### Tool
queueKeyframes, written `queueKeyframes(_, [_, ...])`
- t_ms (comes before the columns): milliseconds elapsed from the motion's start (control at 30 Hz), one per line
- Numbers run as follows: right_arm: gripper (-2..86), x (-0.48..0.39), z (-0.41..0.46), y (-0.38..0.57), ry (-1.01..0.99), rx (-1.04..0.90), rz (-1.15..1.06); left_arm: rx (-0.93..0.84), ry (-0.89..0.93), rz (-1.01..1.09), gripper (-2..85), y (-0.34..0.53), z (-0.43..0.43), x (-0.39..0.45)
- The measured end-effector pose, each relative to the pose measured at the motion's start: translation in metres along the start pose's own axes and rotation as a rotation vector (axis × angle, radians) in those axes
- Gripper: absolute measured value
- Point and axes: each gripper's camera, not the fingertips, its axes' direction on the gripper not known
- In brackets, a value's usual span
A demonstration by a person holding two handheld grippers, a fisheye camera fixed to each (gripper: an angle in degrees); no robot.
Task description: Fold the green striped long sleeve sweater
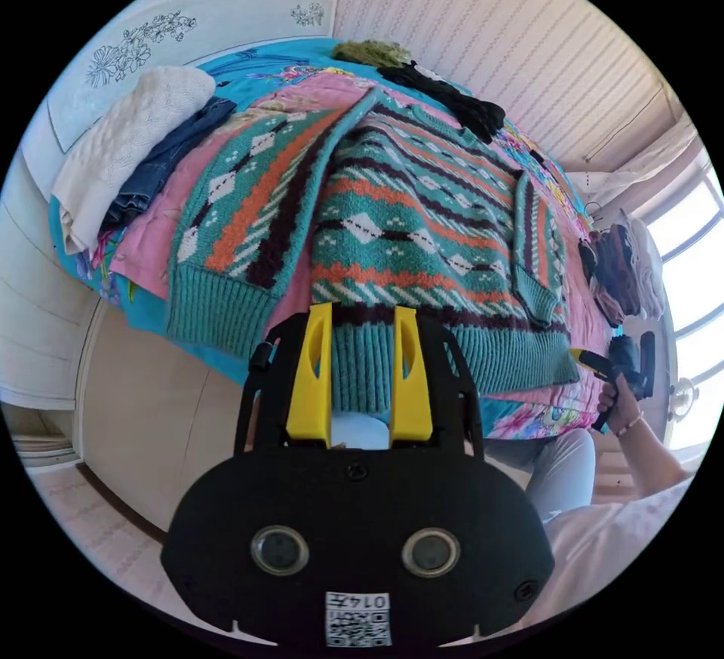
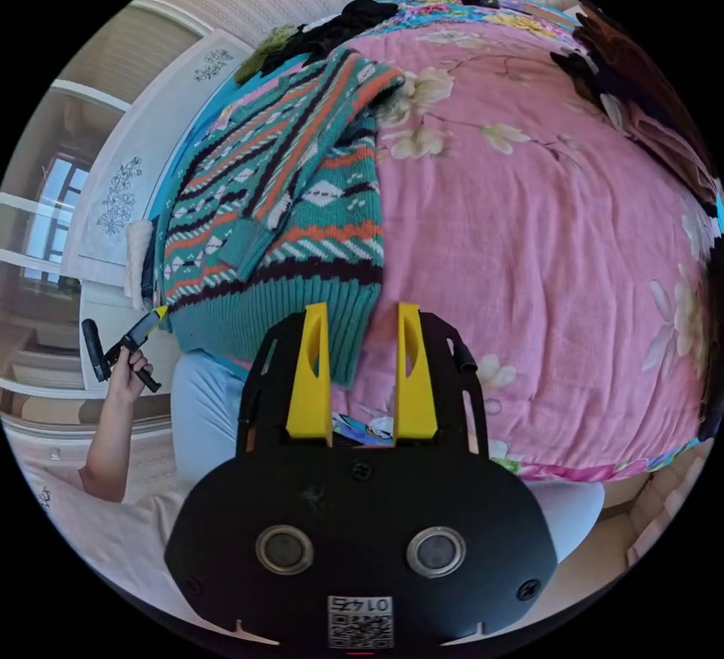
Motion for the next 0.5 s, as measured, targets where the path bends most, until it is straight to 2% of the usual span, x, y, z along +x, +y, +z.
queueKeyframes(67, [9.7, -0.002, 0.010, 0.002, 0.013, 0.017, -0.020, 0.037, -0.014, -0.033, 13.5, 0.004, -0.004, -0.006])
queueKeyframes(133, [4.6, -0.003, 0.016, 0.001, -0.135, -0.008, -0.068, 0.027, -0.067, -0.023, 13.3, 0.006, 0.010, -0.007])
queueKeyframes(167, [4.0, -0.002, 0.021, 0.002, -0.174, -0.018, -0.078, -0.076, -0.061, -0.009, 13.0, 0.004, 0.029, -0.007])
queueKeyframes(233, [3.1, 0.004, 0.023, 0.001, -0.194, -0.035, -0.052, -0.140, -0.036, 0.006, 10.3, 0.000, 0.043, -0.005])
queueKeyframes(300, [2.6, 0.013, 0.019, 0.001, -0.253, -0.050, -0.024, -0.131, 0.010, 0.026, 6.1, -0.005, 0.042, -0.005])
queueKeyframes(400, [1.9, 0.016, -0.004, 0.012, -0.262, -0.004, -0.083, -0.113, 0.100, 0.015, 4.9, -0.009, 0.034, -0.013])
queueKeyframes(500, [1.6, 0.004, -0.015, 0.034, -0.279, -0.042, -0.171, -0.050, 0.160, 0.024, 4.6, -0.008, 0.008, -0.021])
